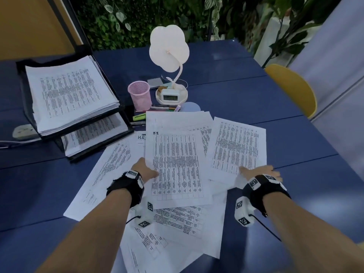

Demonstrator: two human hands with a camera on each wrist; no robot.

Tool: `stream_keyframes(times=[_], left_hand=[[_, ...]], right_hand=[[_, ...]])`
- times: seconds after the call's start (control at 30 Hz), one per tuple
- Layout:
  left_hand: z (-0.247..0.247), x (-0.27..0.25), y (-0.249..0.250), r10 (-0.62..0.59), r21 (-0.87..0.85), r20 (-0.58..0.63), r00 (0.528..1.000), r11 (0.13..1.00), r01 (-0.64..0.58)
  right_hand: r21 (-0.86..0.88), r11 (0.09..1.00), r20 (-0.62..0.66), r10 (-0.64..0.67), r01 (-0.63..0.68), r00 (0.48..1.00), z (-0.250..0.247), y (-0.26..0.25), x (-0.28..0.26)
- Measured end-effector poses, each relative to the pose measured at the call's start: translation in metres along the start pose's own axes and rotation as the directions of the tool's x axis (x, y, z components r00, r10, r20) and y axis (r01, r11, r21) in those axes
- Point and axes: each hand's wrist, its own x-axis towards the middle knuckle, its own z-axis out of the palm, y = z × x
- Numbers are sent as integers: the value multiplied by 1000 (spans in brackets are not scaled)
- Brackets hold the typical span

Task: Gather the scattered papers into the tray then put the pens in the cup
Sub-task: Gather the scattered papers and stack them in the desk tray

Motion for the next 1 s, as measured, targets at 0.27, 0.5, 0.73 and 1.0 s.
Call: stream_keyframes(times=[0.27, 0.5, 0.73, 1.0], left_hand=[[2, -2, 7, -14, 74, -28, 999, 997, 16], [2, -5, 5, -5, 64, -28, 1000, 998, 7], [2, -6, 6, 3, 79, -2, 1000, 997, -2], [-1, -3, -2, -9, -39, 9, 1000, 999, 9]], right_hand=[[83, 996, 58, 4, -9, 998, -5, -4, 15], [235, 970, 104, -83, 56, 991, 16, -5, 46], [732, 532, -339, -259, 426, 905, -34, -32, -23], [891, 266, -274, -333, 369, 902, -31, -59, -43]])
